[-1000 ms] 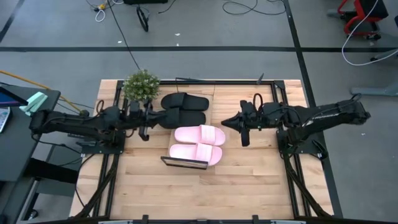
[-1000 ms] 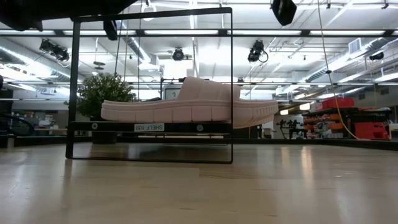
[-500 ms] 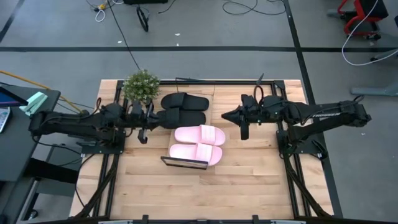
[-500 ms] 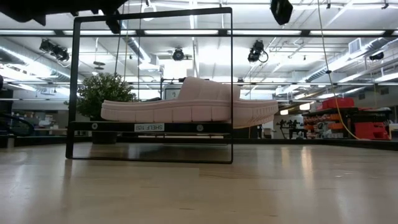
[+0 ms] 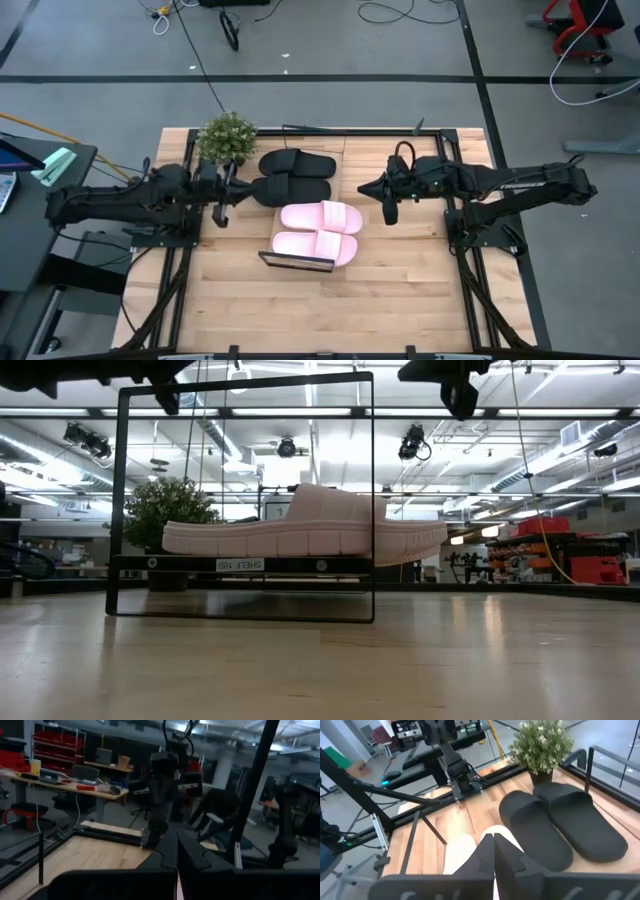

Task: Pick and place slides into the shelf
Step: Return to Home Position

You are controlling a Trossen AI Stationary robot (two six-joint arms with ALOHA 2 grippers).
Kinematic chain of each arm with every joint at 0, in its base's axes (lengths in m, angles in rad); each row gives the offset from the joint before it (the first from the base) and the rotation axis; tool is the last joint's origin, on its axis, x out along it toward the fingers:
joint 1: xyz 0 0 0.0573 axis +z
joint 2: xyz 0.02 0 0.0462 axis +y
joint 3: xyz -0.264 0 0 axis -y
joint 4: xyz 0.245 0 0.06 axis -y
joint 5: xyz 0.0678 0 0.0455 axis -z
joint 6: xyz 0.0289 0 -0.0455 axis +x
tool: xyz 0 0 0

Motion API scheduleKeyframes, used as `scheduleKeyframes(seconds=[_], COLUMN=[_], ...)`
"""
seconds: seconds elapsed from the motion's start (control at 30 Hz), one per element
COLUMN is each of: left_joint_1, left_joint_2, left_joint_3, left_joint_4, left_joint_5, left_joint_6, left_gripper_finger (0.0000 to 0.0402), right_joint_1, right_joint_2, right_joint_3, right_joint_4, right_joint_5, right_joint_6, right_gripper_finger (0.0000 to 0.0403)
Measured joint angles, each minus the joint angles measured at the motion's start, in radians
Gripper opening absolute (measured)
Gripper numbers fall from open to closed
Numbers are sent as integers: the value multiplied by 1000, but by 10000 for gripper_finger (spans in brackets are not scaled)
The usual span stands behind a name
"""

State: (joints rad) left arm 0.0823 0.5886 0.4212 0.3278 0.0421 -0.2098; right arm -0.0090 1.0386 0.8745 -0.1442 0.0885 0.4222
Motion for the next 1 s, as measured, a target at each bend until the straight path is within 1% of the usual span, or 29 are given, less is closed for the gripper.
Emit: scheduleKeyframes(seconds=[0.17,0.4,0.53,0.67,0.8,0.93,1.0], left_joint_1=[-1,-1,-1,-1,-1,-1,-1], left_joint_2=[-79,-178,-214,-249,-293,-347,-388], left_joint_3=[-84,-240,-299,-338,-349,-349,-349], left_joint_4=[26,194,282,297,309,299,260], left_joint_5=[-48,-111,-131,-139,-143,-143,-143], left_joint_6=[-41,-74,-78,-75,-67,-44,-41], left_gripper_finger=[0,0,0,0,0,0,0], right_joint_1=[-4,-4,-4,-4,-4,-4,-4], right_joint_2=[0,0,0,0,0,0,0], right_joint_3=[-14,-14,-14,-14,-14,-14,-14], right_joint_4=[0,1,2,1,1,-1,-8], right_joint_5=[3,9,10,15,39,64,74], right_joint_6=[26,84,135,174,188,198,216], right_gripper_finger=[0,0,0,0,0,0,0])
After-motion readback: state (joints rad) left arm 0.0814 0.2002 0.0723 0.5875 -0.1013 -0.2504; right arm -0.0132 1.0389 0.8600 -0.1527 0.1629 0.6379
